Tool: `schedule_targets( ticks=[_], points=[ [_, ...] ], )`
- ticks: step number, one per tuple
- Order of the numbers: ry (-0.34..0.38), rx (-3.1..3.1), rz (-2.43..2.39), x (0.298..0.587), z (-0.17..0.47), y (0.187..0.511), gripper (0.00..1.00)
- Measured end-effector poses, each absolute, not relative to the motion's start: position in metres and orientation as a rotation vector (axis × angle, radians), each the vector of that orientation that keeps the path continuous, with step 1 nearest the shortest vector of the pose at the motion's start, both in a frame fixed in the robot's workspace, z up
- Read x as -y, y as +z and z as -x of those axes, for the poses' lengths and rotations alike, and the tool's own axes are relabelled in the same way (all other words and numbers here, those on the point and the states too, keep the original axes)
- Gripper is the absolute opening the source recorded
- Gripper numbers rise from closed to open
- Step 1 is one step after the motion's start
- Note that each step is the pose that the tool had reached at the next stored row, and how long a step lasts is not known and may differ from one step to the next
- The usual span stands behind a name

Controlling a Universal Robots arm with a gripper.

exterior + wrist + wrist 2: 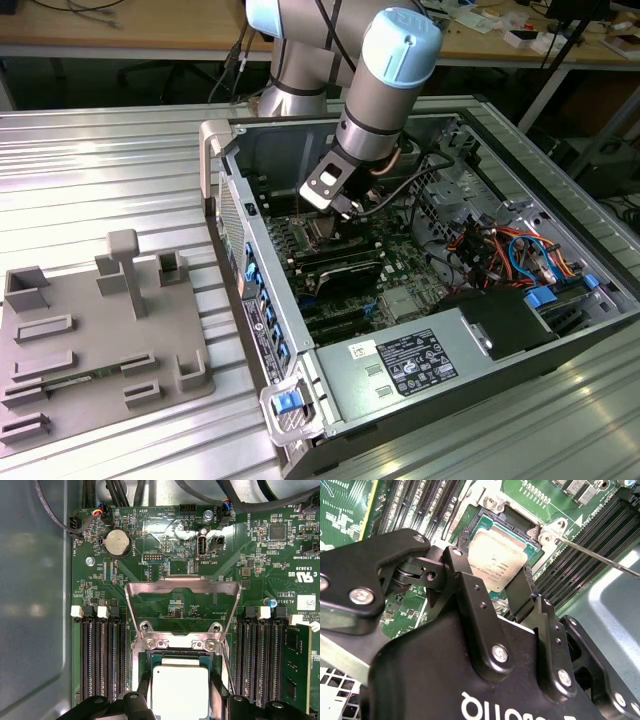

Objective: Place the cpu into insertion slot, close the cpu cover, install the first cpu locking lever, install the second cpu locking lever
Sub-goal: 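Place the cpu into insertion slot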

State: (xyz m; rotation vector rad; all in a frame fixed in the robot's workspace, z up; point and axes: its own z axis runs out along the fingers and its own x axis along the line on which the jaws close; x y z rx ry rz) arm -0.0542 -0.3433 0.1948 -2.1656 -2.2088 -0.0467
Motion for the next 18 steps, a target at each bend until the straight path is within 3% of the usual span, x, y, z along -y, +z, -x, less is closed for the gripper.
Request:
schedule_targets(
  ticks=[2,18],
  points=[
    [-0.047,2.210,2.165,0.3433,0.0541,0.1947,0.61],
    [-0.047,2.209,2.166,0.3431,0.0541,0.1991,0.61]
  ],
)
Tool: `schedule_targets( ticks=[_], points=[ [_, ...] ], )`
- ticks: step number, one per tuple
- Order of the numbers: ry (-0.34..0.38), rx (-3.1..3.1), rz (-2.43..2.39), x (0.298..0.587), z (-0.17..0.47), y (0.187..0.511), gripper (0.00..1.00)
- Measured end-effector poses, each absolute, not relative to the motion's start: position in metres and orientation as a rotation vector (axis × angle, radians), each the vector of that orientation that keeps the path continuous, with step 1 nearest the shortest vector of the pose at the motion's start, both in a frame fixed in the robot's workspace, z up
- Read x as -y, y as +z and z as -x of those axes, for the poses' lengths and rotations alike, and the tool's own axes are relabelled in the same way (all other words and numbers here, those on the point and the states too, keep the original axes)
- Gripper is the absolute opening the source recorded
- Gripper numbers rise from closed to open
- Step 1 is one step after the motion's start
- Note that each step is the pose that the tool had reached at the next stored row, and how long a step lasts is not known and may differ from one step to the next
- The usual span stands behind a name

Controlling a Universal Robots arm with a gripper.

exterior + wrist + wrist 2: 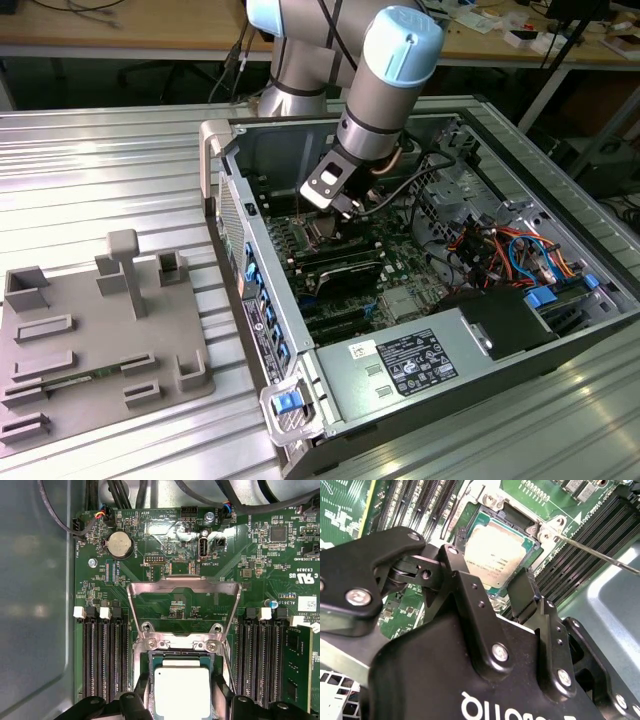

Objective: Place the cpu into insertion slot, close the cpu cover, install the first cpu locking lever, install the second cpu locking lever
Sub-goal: 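Place the cpu into insertion slot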

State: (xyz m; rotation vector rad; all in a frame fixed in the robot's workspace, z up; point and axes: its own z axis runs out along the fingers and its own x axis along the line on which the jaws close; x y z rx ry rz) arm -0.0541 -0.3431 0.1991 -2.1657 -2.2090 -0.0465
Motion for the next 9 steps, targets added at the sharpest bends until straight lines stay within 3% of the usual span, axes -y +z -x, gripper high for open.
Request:
schedule_targets(
  ticks=[3,4,9],
  points=[
    [-0.046,2.209,2.166,0.3432,0.0541,0.1993,0.62],
    [-0.046,2.209,2.166,0.3432,0.0542,0.1993,0.68],
    [-0.046,2.209,2.166,0.3432,0.0542,0.1994,0.68]
  ],
)
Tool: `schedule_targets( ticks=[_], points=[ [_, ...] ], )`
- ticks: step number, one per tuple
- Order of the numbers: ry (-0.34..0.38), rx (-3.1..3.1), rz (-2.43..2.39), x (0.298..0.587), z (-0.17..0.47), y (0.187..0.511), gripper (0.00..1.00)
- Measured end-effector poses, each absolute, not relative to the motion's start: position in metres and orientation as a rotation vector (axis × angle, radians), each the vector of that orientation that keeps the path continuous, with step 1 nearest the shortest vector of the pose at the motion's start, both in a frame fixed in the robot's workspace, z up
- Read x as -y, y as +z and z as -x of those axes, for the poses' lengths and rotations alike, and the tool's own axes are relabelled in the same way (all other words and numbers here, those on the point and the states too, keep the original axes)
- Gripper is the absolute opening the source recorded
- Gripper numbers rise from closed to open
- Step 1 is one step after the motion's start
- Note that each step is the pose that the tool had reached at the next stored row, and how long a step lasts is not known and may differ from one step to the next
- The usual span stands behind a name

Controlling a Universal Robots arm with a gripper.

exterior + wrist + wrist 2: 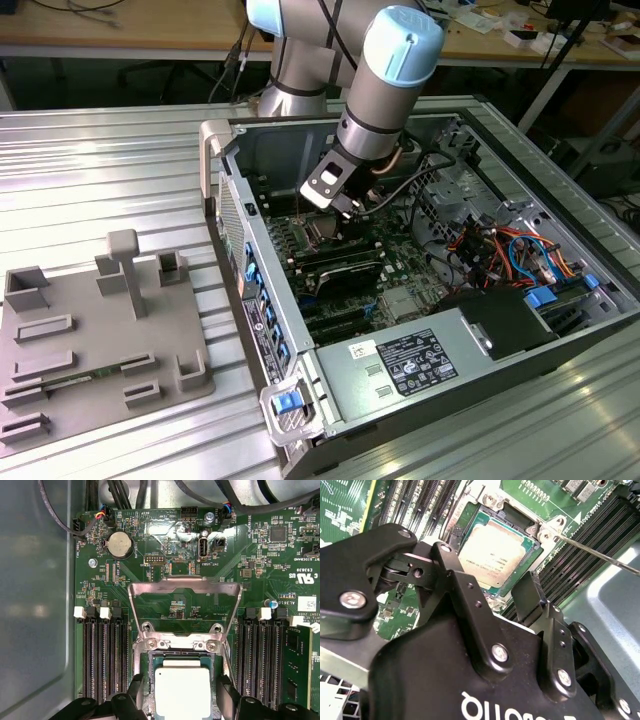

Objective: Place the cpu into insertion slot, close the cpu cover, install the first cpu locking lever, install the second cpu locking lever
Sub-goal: 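Place the cpu into insertion slot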

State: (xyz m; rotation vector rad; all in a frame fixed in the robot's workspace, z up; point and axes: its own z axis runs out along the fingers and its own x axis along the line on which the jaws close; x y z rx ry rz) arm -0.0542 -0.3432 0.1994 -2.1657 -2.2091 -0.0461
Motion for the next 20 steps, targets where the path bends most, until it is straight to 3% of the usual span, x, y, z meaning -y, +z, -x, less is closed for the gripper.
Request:
schedule_targets(
  ticks=[3,4,18,20],
  points=[
    [-0.046,2.209,2.166,0.3432,0.0542,0.1995,0.67],
    [-0.045,2.209,2.166,0.3433,0.0542,0.1996,0.54],
    [-0.041,2.211,2.169,0.3432,0.0541,0.1989,0.54],
    [-0.041,2.210,2.169,0.3432,0.0541,0.1988,0.62]
  ],
)
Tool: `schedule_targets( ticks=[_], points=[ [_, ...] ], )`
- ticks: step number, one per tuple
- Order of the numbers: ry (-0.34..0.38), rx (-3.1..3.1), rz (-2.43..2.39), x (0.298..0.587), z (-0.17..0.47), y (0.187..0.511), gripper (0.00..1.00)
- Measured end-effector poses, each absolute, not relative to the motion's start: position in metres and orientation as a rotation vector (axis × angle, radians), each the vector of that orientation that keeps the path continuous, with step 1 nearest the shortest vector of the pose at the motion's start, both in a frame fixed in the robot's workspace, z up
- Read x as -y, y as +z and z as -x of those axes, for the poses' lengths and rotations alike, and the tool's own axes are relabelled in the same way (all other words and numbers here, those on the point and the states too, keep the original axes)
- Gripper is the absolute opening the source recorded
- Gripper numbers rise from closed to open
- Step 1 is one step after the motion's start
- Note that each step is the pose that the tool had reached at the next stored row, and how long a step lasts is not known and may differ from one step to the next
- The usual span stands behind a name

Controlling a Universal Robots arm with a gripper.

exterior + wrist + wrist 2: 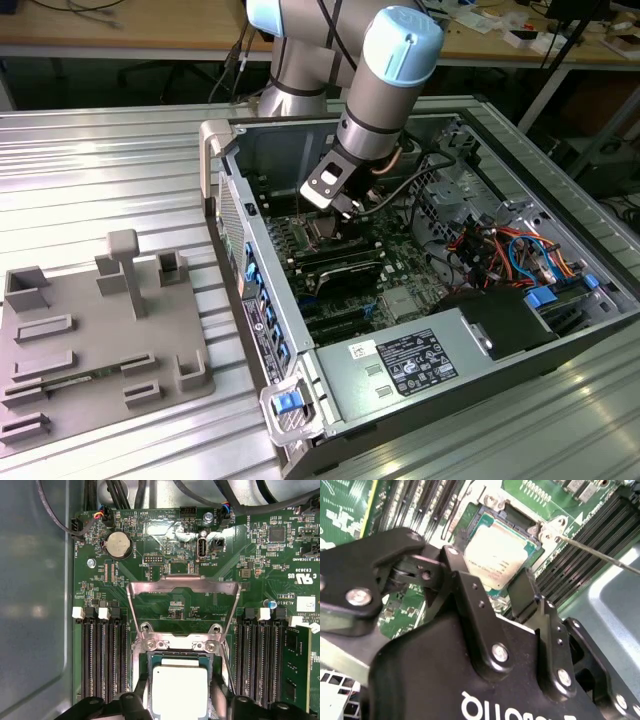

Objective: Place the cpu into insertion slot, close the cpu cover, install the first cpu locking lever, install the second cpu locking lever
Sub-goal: 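Place the cpu into insertion slot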

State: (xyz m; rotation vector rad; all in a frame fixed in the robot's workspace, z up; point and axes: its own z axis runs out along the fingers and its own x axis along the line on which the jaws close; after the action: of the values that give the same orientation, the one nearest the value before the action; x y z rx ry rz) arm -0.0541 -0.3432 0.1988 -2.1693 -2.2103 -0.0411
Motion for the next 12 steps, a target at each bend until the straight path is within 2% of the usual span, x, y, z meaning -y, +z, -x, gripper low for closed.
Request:
schedule_targets(
  ticks=[12],
  points=[
    [-0.039,2.211,2.170,0.343,0.054,0.209,0.62]
  ],
)
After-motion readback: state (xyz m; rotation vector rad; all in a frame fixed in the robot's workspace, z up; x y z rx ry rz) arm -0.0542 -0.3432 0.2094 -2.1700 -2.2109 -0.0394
